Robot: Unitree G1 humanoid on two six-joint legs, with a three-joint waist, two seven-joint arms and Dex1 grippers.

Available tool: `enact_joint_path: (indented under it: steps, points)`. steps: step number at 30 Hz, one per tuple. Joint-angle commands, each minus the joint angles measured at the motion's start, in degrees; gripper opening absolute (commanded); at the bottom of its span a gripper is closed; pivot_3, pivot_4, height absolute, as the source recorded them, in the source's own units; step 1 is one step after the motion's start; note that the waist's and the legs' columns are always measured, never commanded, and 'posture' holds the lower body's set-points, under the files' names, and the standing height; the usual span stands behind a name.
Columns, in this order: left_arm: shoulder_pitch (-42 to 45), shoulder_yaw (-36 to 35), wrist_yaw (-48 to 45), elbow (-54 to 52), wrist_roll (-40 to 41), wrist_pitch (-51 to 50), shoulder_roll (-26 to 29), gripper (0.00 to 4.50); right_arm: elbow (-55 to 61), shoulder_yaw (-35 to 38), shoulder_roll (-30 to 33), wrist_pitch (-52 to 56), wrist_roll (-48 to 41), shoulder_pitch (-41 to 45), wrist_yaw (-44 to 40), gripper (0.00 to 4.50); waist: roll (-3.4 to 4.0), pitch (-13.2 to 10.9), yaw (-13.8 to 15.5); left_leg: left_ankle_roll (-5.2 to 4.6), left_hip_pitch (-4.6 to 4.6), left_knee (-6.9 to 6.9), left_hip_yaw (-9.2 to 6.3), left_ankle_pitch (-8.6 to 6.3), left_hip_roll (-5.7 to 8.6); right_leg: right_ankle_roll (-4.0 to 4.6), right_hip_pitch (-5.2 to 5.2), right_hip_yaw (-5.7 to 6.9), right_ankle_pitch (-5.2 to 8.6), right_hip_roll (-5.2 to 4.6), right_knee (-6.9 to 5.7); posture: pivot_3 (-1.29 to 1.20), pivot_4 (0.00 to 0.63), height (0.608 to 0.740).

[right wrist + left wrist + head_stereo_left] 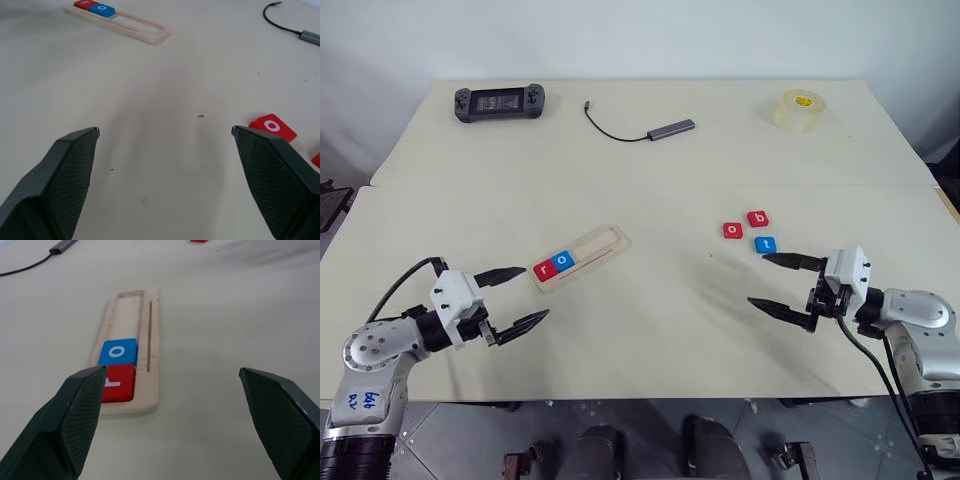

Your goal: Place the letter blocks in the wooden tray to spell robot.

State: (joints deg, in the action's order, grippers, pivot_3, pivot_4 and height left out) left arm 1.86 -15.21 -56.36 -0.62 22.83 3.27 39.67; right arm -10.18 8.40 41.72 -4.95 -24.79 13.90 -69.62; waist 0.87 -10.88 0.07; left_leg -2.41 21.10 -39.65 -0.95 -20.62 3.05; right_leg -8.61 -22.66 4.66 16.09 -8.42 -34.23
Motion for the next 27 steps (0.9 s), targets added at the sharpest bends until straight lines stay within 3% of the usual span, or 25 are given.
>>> enact_joint_path:
  steps: [1, 11, 17, 27]
  points:
    - [0.2, -1.1, 1.3, -0.4, 0.1, 1.0, -0.3, 4.5, 0.3, 1.9, -0.2, -0.9, -1.1, -0.8, -0.4, 4.44, 0.0, 0.0, 0.0, 0.0, 0.0, 0.0, 0.0, 0.0, 0.0, 0.0, 0.0, 0.0, 0.0, 0.0, 0.0, 0.0, 0.15, 0.74]
    - [-9.9, -10.7, 7.6, -1.8, 3.6, 0.6, -4.4, 4.5, 10.2, -4.1, -7.1, 6.3, -4.0, 4.1, 1.2, 4.44, 0.0, 0.0, -0.7, 0.05, -0.03, 0.01, 0.05, -0.02, -0.15, 0.0, -0.03, -0.05, 0.0, 0.09, 0.01, 0.0, 0.15, 0.74]
    - [-13.7, -12.8, 6.3, -1.3, 7.3, -2.9, -5.2, 4.5, 14.2, -7.1, -10.4, 8.1, -5.0, 7.0, 0.6, 4.44, -0.01, 0.0, 0.9, 0.05, 0.03, -0.06, -0.07, -0.03, -0.05, 0.01, 0.02, -0.03, 0.0, -0.02, 0.04, 0.0, 0.15, 0.74]
    - [0.3, -4.4, 1.3, 6.7, 3.3, -3.4, -2.1, 4.5, 17.8, -5.9, -8.4, 11.8, -5.8, 5.5, 2.1, 4.44, -0.04, 0.0, 1.2, 0.02, 0.01, -0.06, -0.06, -0.03, 0.05, 0.01, -0.03, 0.02, 0.0, -0.01, -0.1, 0.0, 0.15, 0.74]
